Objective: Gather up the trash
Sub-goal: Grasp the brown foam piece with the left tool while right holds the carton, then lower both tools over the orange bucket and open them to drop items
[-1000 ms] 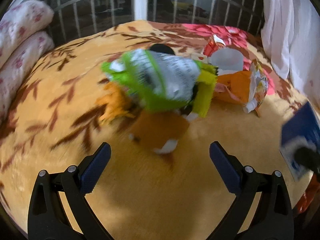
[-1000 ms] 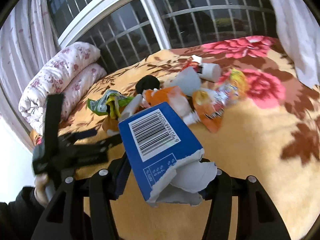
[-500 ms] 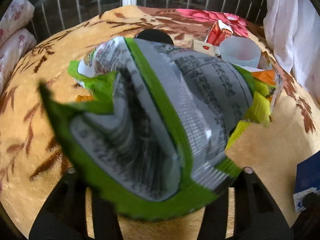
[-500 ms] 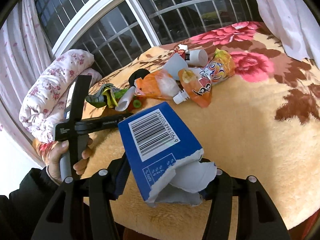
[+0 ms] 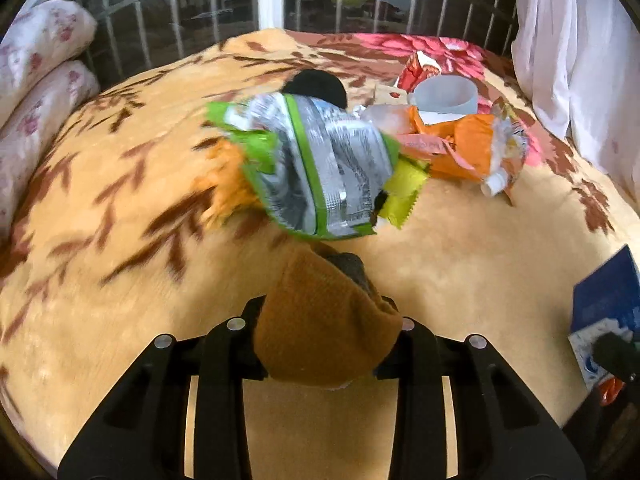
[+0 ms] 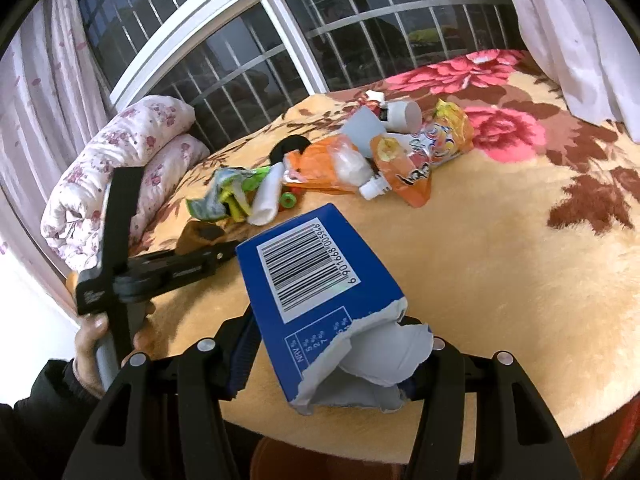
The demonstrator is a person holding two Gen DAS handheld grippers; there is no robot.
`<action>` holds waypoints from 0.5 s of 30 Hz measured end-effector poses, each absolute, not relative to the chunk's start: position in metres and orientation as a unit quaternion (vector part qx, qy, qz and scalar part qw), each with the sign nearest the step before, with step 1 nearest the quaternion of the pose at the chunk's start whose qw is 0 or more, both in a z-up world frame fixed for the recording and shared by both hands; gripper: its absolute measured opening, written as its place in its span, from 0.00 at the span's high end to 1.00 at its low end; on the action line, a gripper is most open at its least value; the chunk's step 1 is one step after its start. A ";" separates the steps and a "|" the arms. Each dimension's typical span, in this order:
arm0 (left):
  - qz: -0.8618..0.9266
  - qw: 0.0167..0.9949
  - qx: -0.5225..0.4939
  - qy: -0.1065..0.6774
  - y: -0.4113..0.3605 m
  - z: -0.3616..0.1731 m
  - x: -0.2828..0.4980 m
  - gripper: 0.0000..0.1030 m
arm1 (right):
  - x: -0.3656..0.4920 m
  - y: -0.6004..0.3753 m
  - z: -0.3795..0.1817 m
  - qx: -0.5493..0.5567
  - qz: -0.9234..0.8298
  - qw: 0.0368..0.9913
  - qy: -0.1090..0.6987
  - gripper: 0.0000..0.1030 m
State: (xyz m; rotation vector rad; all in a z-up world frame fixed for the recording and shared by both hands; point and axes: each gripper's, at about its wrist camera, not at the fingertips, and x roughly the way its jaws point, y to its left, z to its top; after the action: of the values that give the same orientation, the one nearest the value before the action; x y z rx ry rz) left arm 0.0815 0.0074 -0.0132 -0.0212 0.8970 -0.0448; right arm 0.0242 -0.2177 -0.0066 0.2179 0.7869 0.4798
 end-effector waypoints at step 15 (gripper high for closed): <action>-0.008 0.930 0.009 0.366 -0.022 0.020 -0.052 0.69 | -0.058 -0.193 0.020 0.043 0.240 0.907 0.344 0.47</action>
State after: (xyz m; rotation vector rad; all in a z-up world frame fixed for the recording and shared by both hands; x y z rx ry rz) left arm -0.0522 -0.0222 0.0204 0.0179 0.7502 -0.0162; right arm -0.0582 -0.1930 0.0200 0.0889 0.7112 0.4962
